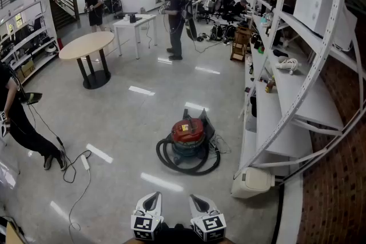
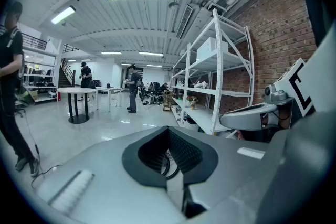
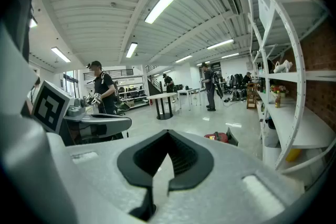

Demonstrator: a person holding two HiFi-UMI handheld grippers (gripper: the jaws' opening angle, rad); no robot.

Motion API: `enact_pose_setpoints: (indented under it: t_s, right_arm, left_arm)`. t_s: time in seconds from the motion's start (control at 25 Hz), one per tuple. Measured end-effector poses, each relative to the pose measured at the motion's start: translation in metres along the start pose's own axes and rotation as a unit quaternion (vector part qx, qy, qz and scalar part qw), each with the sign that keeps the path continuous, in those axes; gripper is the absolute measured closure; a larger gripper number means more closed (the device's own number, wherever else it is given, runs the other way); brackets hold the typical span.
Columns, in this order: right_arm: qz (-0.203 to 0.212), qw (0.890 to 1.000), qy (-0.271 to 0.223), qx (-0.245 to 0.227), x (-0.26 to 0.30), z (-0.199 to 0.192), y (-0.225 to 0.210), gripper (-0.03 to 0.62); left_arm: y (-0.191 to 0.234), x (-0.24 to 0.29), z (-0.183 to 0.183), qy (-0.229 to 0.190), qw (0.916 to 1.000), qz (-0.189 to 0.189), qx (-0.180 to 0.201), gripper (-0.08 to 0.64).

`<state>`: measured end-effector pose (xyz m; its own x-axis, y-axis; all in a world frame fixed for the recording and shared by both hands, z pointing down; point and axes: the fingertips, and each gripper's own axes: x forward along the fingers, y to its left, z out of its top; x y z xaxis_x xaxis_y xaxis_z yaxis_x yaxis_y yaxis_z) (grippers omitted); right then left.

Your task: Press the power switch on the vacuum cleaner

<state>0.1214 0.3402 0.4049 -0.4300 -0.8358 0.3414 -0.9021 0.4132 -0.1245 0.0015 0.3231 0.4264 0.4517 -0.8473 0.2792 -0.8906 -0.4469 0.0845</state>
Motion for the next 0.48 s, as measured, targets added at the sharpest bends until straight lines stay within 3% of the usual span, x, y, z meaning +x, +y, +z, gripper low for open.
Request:
enact_pose_setpoints:
  t_s: [0.48]
  right_arm:
    - [0.015, 1.000, -0.002, -0.003, 0.0004, -0.0058, -0.0014, 0.601]
  left_arm:
    - [-0.0066, 0.0037, 0.0037, 0.001, 1.0000, -0.007, 0.001, 0.545]
